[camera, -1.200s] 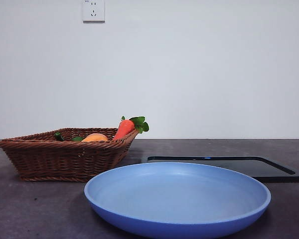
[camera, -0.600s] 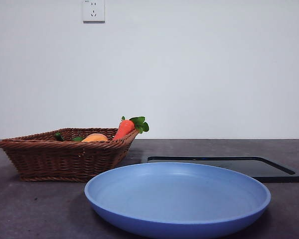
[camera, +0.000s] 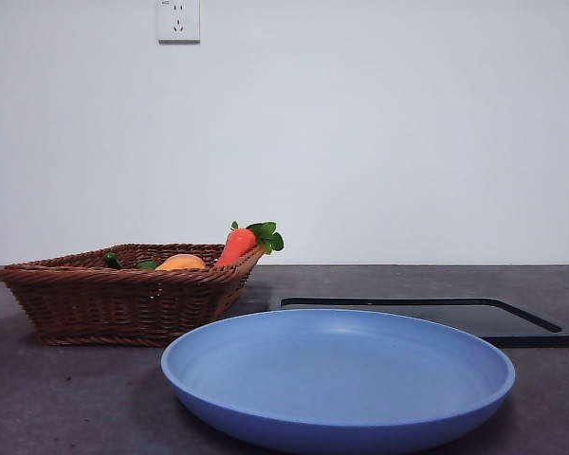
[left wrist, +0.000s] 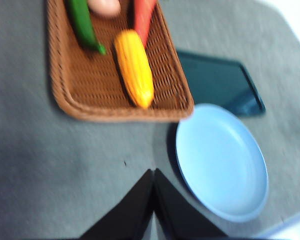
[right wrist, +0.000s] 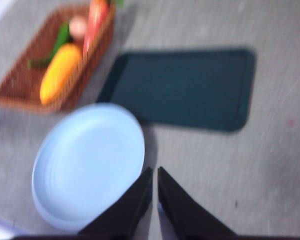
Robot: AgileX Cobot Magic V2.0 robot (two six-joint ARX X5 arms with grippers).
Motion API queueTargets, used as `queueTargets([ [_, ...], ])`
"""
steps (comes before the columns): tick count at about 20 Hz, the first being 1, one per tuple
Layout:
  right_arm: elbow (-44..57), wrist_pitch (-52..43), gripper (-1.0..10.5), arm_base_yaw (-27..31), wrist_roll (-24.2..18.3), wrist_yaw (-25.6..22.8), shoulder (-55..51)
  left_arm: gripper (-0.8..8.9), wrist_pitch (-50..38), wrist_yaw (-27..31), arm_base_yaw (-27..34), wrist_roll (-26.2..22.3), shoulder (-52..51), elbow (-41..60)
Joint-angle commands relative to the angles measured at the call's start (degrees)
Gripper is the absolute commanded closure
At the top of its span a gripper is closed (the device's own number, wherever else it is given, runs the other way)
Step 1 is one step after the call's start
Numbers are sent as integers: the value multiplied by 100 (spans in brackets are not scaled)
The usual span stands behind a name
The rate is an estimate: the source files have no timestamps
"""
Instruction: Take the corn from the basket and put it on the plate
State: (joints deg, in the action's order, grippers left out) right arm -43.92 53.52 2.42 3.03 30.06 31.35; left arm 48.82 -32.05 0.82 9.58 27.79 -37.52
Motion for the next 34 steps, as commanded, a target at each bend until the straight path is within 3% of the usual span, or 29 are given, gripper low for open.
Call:
queueTargets([
  [1, -195, 278, 945, -210, -396, -9, 293, 809, 170, -103, -94, -428, 299, -160],
  [6, -195, 240, 944, -494, -391, -9, 494, 794, 173, -103, -149, -439, 411, -179],
  [8, -195, 205, 875, -494, -387, -9, 492, 685, 173, -103, -149, -439, 411, -197],
  [11, -195, 197, 660, -494, -293, -11, 494, 397, 136, -101, -149, -437, 413, -208],
  [12, -195, 175, 659, -496, -236, -9, 525, 370, 133, -101, -149, -435, 437, -208],
  [19, -195, -260, 659, -592, -22, 17, 1268, 371, 85, -101, -160, -420, 455, -208],
  [34, -195, -2236, 660, -1773, -7, -9, 4872, 371, 85, -101, -160, -398, 474, -208],
])
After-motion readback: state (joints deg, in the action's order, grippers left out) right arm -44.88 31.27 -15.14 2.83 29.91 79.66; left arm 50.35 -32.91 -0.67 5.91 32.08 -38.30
